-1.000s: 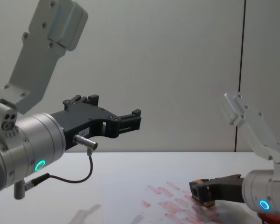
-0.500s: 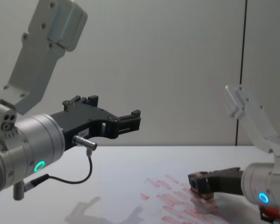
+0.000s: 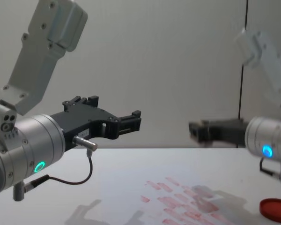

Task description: Use the one hand to pick up the stamp and affix it onto the A4 paper.

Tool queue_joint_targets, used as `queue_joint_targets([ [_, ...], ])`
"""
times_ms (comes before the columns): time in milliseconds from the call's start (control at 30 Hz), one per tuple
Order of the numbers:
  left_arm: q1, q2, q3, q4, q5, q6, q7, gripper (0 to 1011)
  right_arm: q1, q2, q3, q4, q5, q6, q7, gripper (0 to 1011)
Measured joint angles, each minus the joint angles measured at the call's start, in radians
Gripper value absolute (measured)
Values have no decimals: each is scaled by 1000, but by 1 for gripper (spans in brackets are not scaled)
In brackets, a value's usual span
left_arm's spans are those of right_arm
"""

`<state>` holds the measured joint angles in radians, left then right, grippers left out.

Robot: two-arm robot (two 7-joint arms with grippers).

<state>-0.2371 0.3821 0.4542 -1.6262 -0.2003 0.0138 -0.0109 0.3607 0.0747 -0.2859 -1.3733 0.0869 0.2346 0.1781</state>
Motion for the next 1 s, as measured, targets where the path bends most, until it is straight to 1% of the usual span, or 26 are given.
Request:
queue_joint_targets([
  [200,0,0,0,0,0,0,0,993,-9,9,9,-66,5,-11,-24,218],
  [367,0,0,0,0,0,0,0,993,-25,21,19,-109,11,2,-49,219],
  [467,0,0,0,0,0,0,0,993,-45,34,29,-138,19,26,-69,219],
  [600,0,0,0,0,0,0,0,993,-64,47,37,-160,28,48,-84,219],
  [833,0,0,0,0,0,0,0,993,-124,81,55,-208,55,108,-115,219],
  [933,0,0,0,0,0,0,0,993,-154,95,62,-226,66,126,-126,219],
  [1000,0,0,0,0,0,0,0,993,-164,100,64,-231,70,134,-130,219],
])
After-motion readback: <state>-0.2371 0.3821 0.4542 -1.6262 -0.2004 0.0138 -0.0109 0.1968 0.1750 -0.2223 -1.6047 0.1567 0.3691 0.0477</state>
